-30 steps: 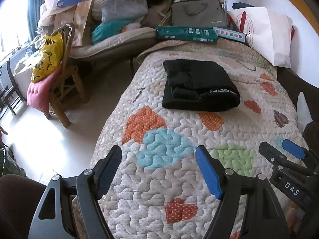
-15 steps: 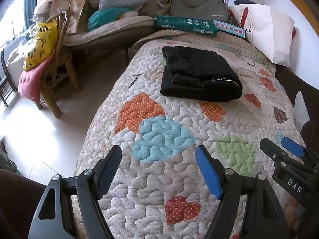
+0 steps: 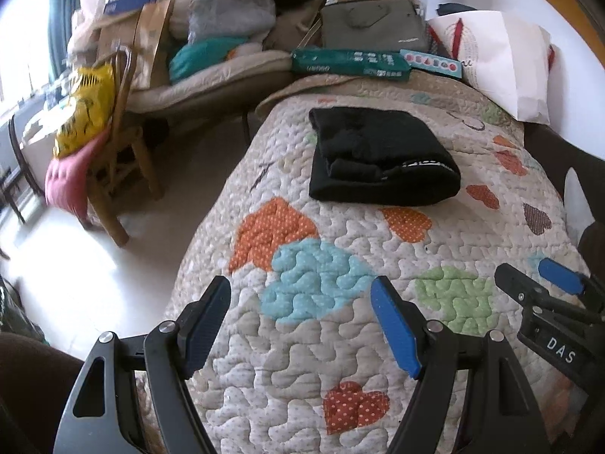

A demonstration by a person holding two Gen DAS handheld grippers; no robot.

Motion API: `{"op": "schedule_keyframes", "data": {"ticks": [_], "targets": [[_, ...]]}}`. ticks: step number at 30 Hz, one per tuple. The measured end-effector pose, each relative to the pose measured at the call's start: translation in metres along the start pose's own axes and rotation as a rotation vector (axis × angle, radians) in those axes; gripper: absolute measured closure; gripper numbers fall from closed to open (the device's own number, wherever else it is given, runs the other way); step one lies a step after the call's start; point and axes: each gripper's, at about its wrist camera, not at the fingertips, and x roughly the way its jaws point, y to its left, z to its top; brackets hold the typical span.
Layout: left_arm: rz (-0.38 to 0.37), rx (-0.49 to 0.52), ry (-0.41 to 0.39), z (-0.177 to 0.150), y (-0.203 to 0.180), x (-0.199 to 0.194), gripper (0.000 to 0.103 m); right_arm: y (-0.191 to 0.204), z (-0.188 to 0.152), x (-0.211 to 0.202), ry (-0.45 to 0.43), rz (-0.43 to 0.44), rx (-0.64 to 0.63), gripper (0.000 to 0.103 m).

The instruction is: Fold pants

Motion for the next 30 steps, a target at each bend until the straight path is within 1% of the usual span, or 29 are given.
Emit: {"op": "schedule_keyframes", "data": {"ticks": [5,7,8,10,12,14,15,20,22,25,27,30], "targets": [[0.018,0.045,-0.049,0.000,-0.008,-0.009,0.027,0.000,0.000,-0.001,-0.008,0.004,0.001,0.025],[0.033,0.045,-0.075,0.001,-0.008,-0.013,0.024,-0.001,0.000,-0.002,-0.012,0.006,0.001,0.025],[0.047,0.038,-0.098,0.002,-0.007,-0.017,0.020,-0.001,0.001,-0.002,-0.014,0.006,0.001,0.025],[0.088,0.015,-0.156,0.003,-0.004,-0.025,0.015,-0.001,0.001,-0.003,-0.019,0.005,0.002,0.025],[0.163,-0.012,-0.223,0.005,0.000,-0.035,0.006,-0.002,0.001,-0.004,-0.026,0.004,0.006,0.025],[0.219,-0.041,-0.285,0.010,0.005,-0.044,0.003,-0.002,0.002,-0.005,-0.032,0.004,0.009,0.025],[0.217,-0.054,-0.300,0.013,0.007,-0.047,0.001,-0.002,0.002,-0.006,-0.033,0.004,0.009,0.025],[0.160,-0.071,-0.239,0.038,0.014,-0.046,0.000,-0.001,0.003,-0.011,-0.061,0.013,0.008,0.025],[0.153,-0.068,-0.243,0.048,0.014,-0.046,0.000,0.000,0.004,-0.014,-0.072,0.014,0.005,0.025],[0.141,-0.058,-0.271,0.062,0.012,-0.048,0.000,-0.001,0.005,-0.015,-0.076,0.014,0.007,0.025],[0.138,-0.061,-0.304,0.068,0.010,-0.052,0.000,-0.002,0.005,-0.014,-0.075,0.015,0.012,0.025],[0.156,-0.072,-0.370,0.079,0.010,-0.060,0.000,-0.004,0.006,-0.013,-0.076,0.016,0.019,0.025]]}}
